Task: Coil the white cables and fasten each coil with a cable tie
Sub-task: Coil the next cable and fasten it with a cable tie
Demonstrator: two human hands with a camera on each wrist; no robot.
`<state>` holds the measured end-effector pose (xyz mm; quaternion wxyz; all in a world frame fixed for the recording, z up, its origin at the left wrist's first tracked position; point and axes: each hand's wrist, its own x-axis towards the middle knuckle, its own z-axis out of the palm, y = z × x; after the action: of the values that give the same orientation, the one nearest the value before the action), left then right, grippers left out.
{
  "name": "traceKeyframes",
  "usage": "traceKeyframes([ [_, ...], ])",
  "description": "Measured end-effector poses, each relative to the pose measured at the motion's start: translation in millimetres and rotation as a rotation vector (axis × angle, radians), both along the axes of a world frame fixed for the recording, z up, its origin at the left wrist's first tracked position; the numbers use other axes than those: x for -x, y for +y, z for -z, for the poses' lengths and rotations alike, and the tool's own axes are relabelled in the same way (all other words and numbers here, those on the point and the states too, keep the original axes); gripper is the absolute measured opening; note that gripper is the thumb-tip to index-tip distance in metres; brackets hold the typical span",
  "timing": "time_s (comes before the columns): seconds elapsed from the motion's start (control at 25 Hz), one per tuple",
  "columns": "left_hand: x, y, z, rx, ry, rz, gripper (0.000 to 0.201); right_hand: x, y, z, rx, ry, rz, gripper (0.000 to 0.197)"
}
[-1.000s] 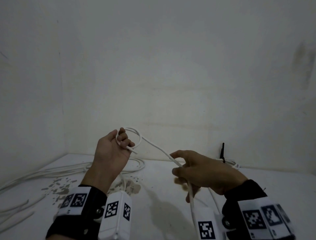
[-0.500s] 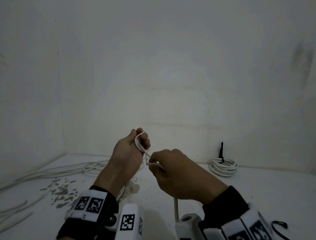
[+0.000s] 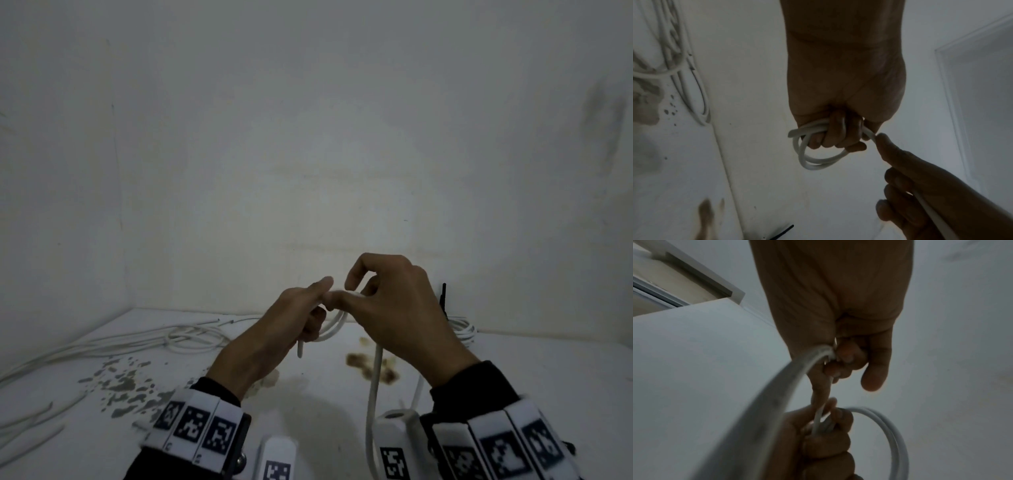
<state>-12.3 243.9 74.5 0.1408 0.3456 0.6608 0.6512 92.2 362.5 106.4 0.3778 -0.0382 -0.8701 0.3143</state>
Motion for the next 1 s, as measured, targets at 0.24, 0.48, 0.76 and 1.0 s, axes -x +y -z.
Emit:
traceKeyframes([
  [0.24, 13.8, -0.6, -2.0, -0.121, -0.087, -0.443, 0.051, -18.3, 9.8, -13.2, 0.211, -0.424, -0.298, 0.027],
  [0.48, 28.4, -19.7, -7.0, -0.355, -0.345, -0.405, 0.052, -46.1, 26.8, -27.4, -0.113, -0.599, -0.127, 0.019],
  [0.76, 11.0, 0.2, -6.5, -0.436, -0.553, -0.096, 0.056, 8.7, 19.2, 11.6, 0.541, 0.053, -0.115, 0.021],
  [1.0, -1.6, 12.6, -4.7, -0.457, -0.458, -0.33, 0.053, 25.0, 0.1, 26.2, 0.916, -0.09, -0.446, 0.034],
])
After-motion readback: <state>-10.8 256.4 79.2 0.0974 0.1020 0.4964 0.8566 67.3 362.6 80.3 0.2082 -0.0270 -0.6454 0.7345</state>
